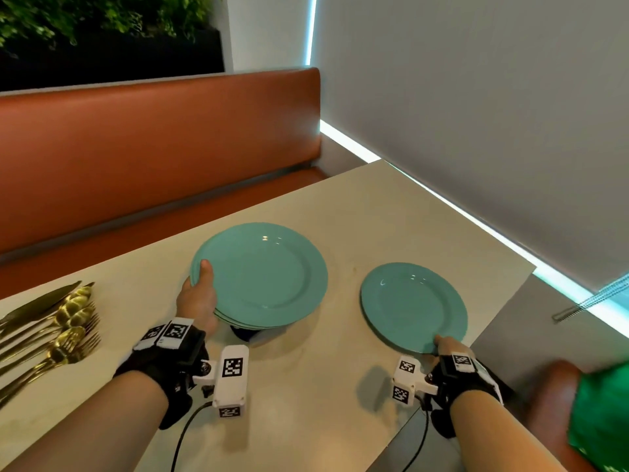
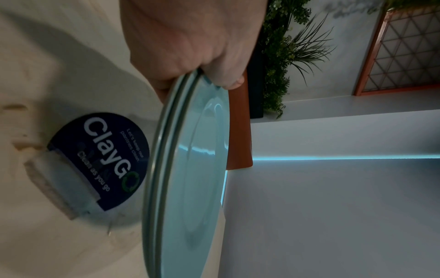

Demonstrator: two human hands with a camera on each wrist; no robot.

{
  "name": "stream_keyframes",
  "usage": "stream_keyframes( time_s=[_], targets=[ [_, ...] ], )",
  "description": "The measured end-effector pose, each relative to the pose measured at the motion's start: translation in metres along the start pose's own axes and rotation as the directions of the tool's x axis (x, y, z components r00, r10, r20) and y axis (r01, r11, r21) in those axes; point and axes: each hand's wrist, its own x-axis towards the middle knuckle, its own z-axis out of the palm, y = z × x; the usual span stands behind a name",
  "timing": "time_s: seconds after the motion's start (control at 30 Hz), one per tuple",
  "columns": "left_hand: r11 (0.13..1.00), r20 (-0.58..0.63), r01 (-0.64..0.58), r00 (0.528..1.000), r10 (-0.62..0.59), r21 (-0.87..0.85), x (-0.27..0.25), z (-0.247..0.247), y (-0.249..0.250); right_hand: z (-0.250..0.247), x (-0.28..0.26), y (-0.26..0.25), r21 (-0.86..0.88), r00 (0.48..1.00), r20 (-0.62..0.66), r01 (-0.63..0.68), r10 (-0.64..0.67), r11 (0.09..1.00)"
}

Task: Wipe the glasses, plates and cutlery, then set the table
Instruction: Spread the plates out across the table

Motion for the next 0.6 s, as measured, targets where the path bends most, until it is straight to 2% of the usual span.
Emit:
stream_keyframes(
  time_s=[0.07,0.13,0.3,0.47,0.53,0.6],
  targets=[
    [1.0,0.002,-0.003,1.0,0.003,-0.006,-0.004,0.011,0.0,0.002,0.012,-0.004,-0.052,0.995,-0.094,-0.05,0.045,0.997],
    [1.0,0.016,0.006,1.0,-0.006,-0.023,-0.007,0.02,-0.002,0.0,0.02,-0.007,-0.018,0.985,-0.168,-0.043,0.039,0.999],
    [0.999,0.053,0.029,0.998,-0.027,-0.046,-0.009,0.034,-0.01,-0.008,0.036,-0.014,0.062,0.976,-0.219,0.007,0.006,0.998],
    [0.998,0.077,0.02,0.997,-0.015,-0.061,-0.021,0.041,-0.014,-0.02,0.056,-0.015,0.084,0.978,-0.203,0.06,-0.042,0.995],
    [0.998,0.081,0.008,0.997,-0.003,-0.057,-0.025,0.04,-0.016,-0.018,0.038,-0.022,0.03,0.973,-0.228,0.036,-0.029,0.999],
    [0.999,0.099,0.01,0.995,-0.007,-0.036,-0.027,0.035,-0.019,-0.011,0.018,-0.026,-0.145,0.956,-0.266,0.088,-0.125,0.985]
  ],
)
